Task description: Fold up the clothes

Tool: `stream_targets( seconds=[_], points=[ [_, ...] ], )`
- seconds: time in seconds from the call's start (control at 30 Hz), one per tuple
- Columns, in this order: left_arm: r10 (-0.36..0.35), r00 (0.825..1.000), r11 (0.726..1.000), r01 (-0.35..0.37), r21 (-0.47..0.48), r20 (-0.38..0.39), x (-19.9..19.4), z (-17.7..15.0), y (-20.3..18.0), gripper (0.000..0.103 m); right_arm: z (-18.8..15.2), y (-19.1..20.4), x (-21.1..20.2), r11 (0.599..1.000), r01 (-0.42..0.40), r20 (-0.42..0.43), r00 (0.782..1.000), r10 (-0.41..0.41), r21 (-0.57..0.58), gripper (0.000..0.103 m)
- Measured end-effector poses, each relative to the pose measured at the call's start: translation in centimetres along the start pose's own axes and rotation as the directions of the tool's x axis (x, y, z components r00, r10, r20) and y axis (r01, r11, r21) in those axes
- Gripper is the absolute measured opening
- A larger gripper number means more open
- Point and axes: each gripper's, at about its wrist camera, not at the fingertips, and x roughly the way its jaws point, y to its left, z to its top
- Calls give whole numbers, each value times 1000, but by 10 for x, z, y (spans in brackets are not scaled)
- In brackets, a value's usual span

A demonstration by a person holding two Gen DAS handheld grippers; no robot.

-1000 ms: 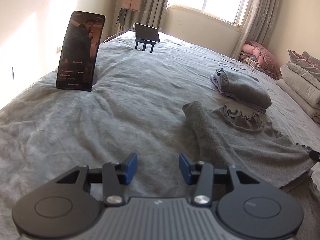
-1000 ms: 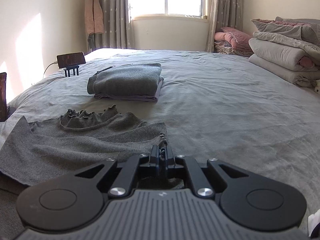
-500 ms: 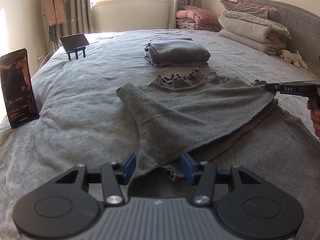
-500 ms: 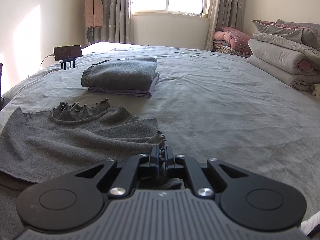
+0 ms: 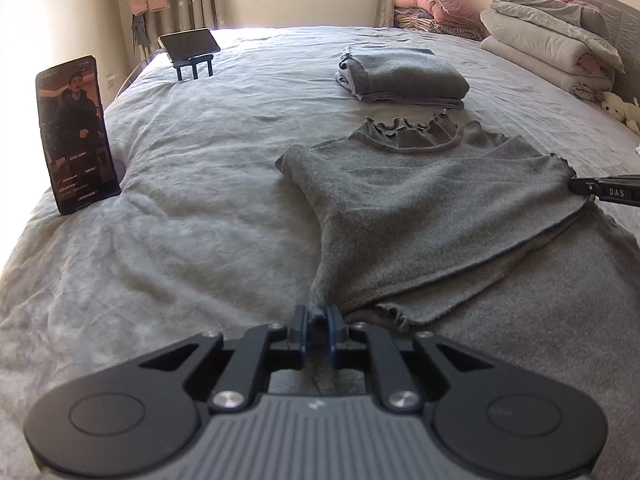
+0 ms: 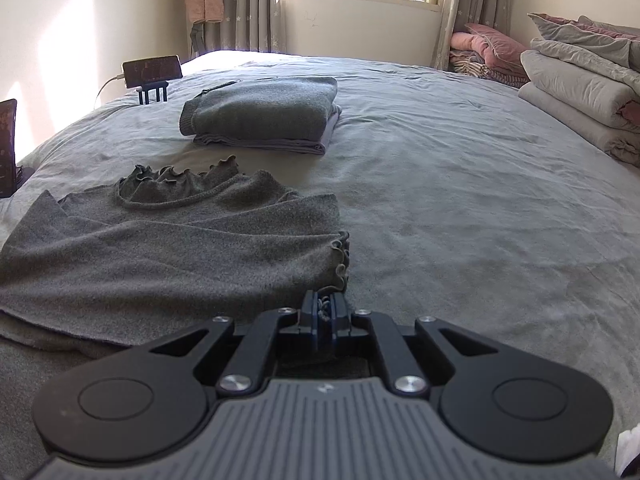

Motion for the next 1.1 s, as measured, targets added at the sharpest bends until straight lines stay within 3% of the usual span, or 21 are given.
stream_targets(
  seconds=[0.03,0.07,0.1,0.13,0.17,0.23,0.3,0.4,0.5,0.53,0.57,0.6,0.67,0.83,0.93,1.0,1.1],
  points=[
    [-28,1000,999,28,-35,11,-3,2,5,32,1,-1,0,1000,-9,-3,1000,9,3,15],
    [-43,999,997,45,-68,32,-6,4,10,53,2,-1,-1,1000,-18,-6,1000,18,7,16],
    [-58,997,993,63,-101,53,-8,7,14,61,3,-2,-1,1000,-26,-9,1000,26,11,18],
    [-76,995,988,84,-133,64,-7,12,17,61,3,-3,-2,999,-35,-12,999,35,14,29],
    [-94,993,981,105,-165,76,-6,17,21,61,5,-4,-2,999,-37,-7,999,37,22,50],
    [-127,987,963,148,-227,102,-3,26,27,61,10,-9,2,998,-30,17,999,29,49,57],
    [-144,982,939,176,-294,125,5,38,33,61,14,-14,12,996,-42,20,999,40,83,57],
    [-102,985,933,144,-330,140,27,50,35,61,14,-19,27,993,-46,11,999,45,105,54],
    [-50,991,932,92,-351,128,51,56,35,55,7,-20,41,994,-35,-6,999,36,101,34],
    [-37,992,932,79,-354,124,59,56,36,50,5,-20,41,995,-31,-2,1000,31,97,22],
    [-29,991,932,75,-354,133,65,54,36,30,4,-19,42,995,-27,2,1000,27,93,10],
    [-21,990,933,70,-353,142,71,51,36,1,3,-19,43,996,-22,6,1000,22,89,9],
    [6,976,939,70,-336,218,69,44,34,2,0,-18,44,997,-14,14,1000,12,81,7],
    [72,979,966,-20,-258,193,79,42,26,3,-6,-15,47,998,9,35,999,-11,61,5],
    [136,963,972,-84,-220,234,65,45,16,18,-4,-13,38,998,40,55,998,-43,58,7],
    [150,942,978,-97,-184,299,48,45,6,34,-2,-11,31,996,63,69,995,-67,57,18],
    [14,942,997,14,-80,337,33,52,-17,48,1,-4,22,997,60,87,994,-63,47,18]
  ],
)
